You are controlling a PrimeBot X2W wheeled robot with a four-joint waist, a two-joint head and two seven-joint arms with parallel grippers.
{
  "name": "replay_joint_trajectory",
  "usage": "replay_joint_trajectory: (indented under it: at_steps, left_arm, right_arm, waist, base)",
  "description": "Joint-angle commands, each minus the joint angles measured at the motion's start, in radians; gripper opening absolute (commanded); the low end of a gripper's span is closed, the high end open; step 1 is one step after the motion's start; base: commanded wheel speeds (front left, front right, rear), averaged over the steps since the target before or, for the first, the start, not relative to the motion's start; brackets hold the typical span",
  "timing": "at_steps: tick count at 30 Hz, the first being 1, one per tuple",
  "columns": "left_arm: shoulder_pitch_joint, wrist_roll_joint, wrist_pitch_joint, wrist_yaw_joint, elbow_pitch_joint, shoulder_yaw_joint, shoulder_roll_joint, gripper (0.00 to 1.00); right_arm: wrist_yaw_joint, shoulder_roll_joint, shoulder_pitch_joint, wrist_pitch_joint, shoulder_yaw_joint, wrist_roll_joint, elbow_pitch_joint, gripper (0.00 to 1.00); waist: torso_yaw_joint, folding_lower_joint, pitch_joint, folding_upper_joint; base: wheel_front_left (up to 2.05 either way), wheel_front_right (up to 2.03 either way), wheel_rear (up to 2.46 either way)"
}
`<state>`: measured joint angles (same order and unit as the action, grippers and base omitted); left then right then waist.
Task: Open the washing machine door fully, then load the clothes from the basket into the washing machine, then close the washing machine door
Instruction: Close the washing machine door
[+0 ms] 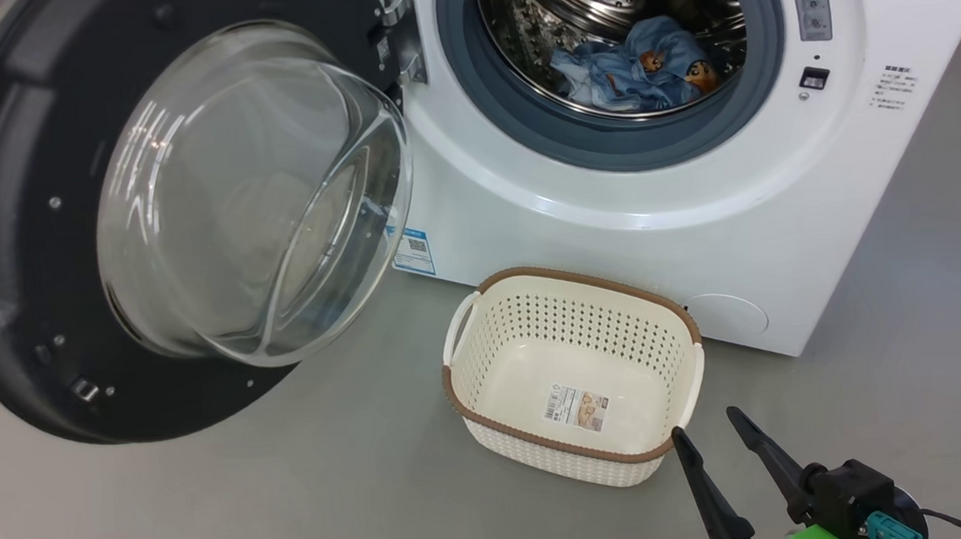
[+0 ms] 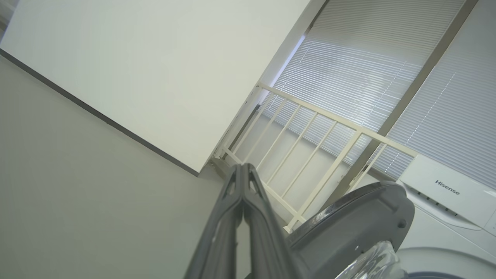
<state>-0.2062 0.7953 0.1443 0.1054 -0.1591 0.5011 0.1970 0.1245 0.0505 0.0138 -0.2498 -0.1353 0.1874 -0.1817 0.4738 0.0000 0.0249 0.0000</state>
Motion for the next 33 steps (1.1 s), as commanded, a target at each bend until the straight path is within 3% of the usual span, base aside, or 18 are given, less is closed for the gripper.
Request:
replay_joint_trajectory:
  at_steps: [1, 8, 16, 22, 33]
  left_arm:
    - [-0.07, 0.049, -0.033, 0.013, -0.011, 0.039, 0.067, 0.0]
    - [-0.223, 0.298, -0.204, 0.017, -0.179, 0.105, 0.142, 0.0]
    - [-0.352, 0.5, -0.364, -0.03, -0.351, 0.186, 0.199, 0.0]
    - [-0.389, 0.561, -0.471, -0.061, -0.443, 0.19, 0.236, 0.0]
    - [-0.412, 0.62, -0.581, -0.064, -0.497, 0.184, 0.232, 0.0]
  right_arm:
    - [0.006, 0.0, -0.034, -0.012, -0.026, 0.005, 0.025, 1.0]
    - [0.006, 0.0, -0.043, -0.012, -0.028, 0.003, 0.02, 1.0]
    - [0.006, 0.0, -0.055, -0.012, -0.036, -0.002, 0.015, 1.0]
    - [0.006, 0.0, -0.064, -0.011, -0.036, -0.008, 0.013, 1.0]
    - [0.006, 0.005, -0.083, -0.003, -0.032, -0.008, 0.019, 1.0]
  waist:
    - [-0.008, 0.0, 0.006, 0.0]
    - [-0.029, 0.0, 0.018, 0.0]
    - [-0.057, 0.0, 0.029, 0.0]
    - [-0.083, 0.0, 0.042, 0.0]
    - [-0.135, 0.0, 0.075, 0.0]
  base:
    - [0.0, 0.0, 0.0]
    - [0.0, 0.0, 0.0]
    - [0.0, 0.0, 0.0]
    - [0.0, 0.0, 0.0]
    - [0.0, 0.0, 0.0]
